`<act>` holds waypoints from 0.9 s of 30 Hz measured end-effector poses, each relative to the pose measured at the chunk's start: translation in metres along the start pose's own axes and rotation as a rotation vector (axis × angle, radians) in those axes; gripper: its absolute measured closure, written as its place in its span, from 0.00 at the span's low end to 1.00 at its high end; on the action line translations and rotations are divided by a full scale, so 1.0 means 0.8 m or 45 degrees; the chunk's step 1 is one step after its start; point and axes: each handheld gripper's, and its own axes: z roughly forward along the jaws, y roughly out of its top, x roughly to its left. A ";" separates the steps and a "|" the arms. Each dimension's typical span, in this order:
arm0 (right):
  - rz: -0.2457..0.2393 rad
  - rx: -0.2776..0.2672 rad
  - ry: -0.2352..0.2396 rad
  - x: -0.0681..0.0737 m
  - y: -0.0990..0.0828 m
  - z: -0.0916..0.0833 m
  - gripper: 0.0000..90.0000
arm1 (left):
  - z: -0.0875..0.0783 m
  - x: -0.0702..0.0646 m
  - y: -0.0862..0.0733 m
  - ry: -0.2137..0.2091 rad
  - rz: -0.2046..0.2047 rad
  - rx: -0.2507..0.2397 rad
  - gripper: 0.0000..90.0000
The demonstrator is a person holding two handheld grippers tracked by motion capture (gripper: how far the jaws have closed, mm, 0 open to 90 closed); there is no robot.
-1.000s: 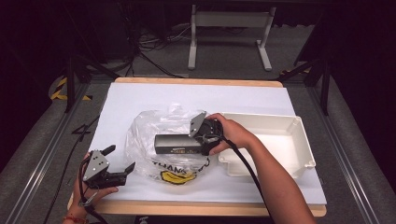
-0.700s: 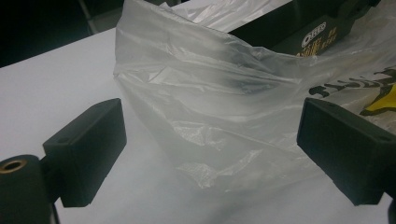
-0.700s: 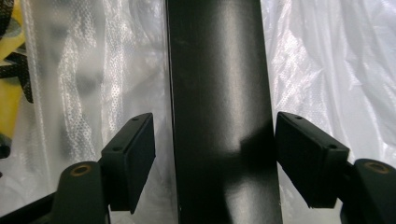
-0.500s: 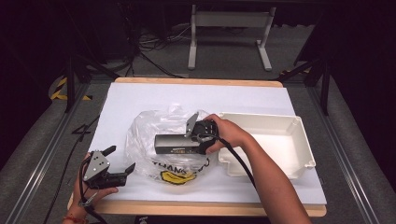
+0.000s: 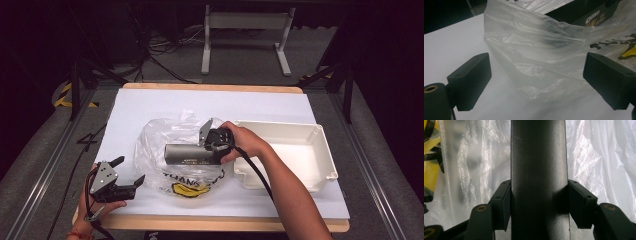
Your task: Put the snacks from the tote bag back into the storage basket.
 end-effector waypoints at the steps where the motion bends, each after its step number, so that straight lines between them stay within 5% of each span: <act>1: 0.002 -0.007 0.003 0.000 0.000 -0.001 0.48 | 0.000 0.000 0.000 -0.002 0.001 0.002 0.10; 17: 0.017 -0.050 -0.004 0.001 0.002 -0.012 0.48 | 0.001 0.000 0.000 -0.003 -0.002 0.007 0.10; 27: -0.026 -0.112 -0.012 0.004 0.008 -0.026 0.48 | 0.000 0.000 -0.001 0.000 0.001 0.009 0.10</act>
